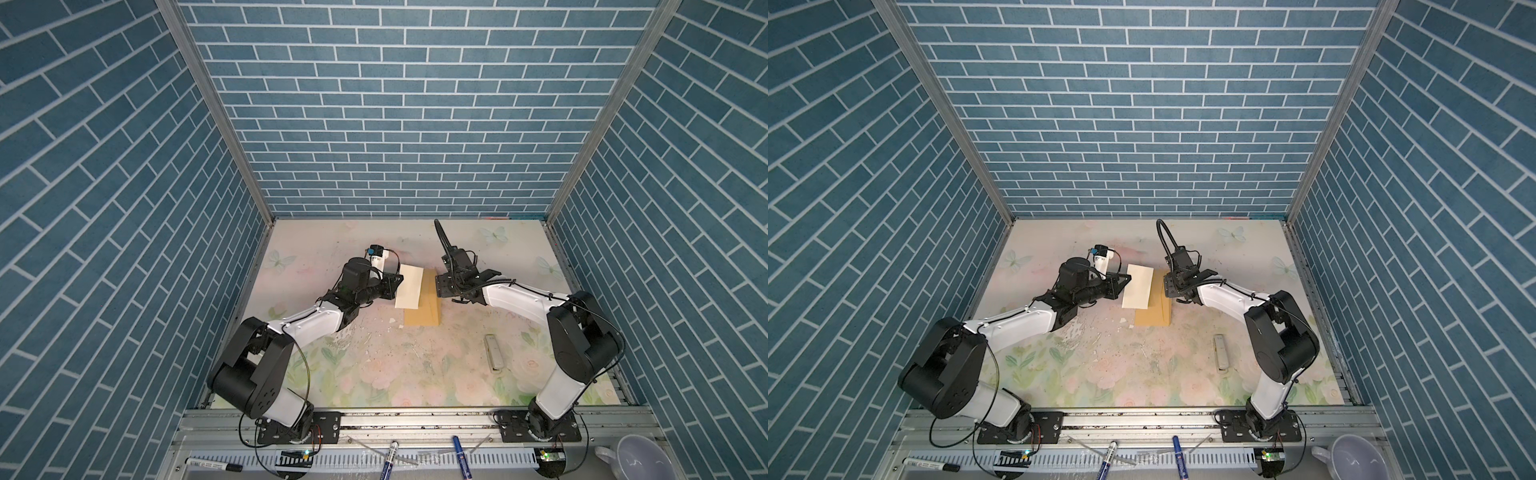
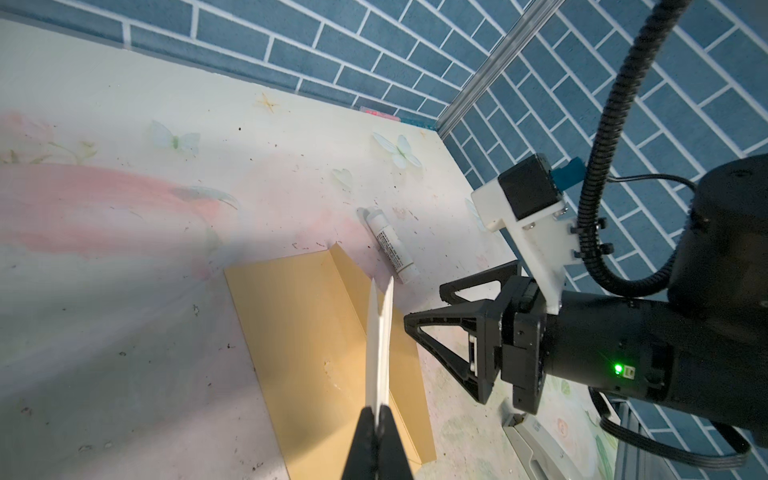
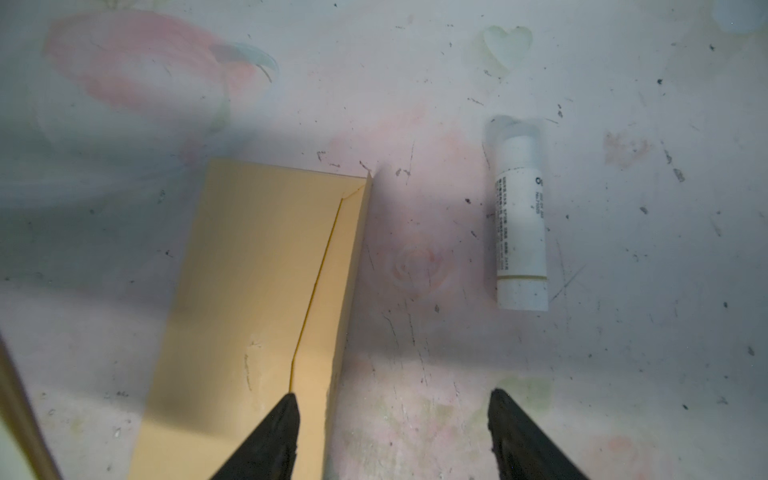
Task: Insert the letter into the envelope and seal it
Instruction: 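Hold the envelope open with the right gripper while the left lowers the letter toward it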
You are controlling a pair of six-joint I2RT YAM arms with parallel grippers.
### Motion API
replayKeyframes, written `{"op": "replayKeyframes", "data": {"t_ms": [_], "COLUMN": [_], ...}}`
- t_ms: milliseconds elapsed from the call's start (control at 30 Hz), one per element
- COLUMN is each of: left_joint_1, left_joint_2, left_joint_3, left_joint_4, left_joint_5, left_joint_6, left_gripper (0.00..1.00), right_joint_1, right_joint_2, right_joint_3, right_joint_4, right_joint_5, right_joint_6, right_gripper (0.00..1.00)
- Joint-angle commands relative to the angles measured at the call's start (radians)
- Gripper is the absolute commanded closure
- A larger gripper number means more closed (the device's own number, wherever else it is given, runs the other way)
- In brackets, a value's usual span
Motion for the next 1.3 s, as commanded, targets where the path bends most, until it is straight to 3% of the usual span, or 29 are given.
{"op": "replayKeyframes", "data": {"t_ms": [0,533,1267], "left_joint_1": [-0.011,-0.024,-0.029], "left_joint_2": [0.015,0.083,0.086], "left_joint_3": [0.031,0.052,0.057], "left_joint_4": [-0.013,-0.050,-0.061], "left_joint_5": [-0.001,-0.003,-0.003], "left_joint_6": [0.000,-0.007,-0.017], "left_gripper": [1.00,1.00,1.00], "right_joint_1": [-0.003,-0.003,-0.002], "right_joint_2": [0.028,0.104,0.160], "right_joint_3": [0.055,0.085,0.116], "right_joint_4": [-0.064,-0.152,-0.234], "right_joint_5": [0.050,0.105,0.084], "right_joint_6": [-0.034,-0.031,-0.019], "right_gripper": [0.28,0.29,0.28]}}
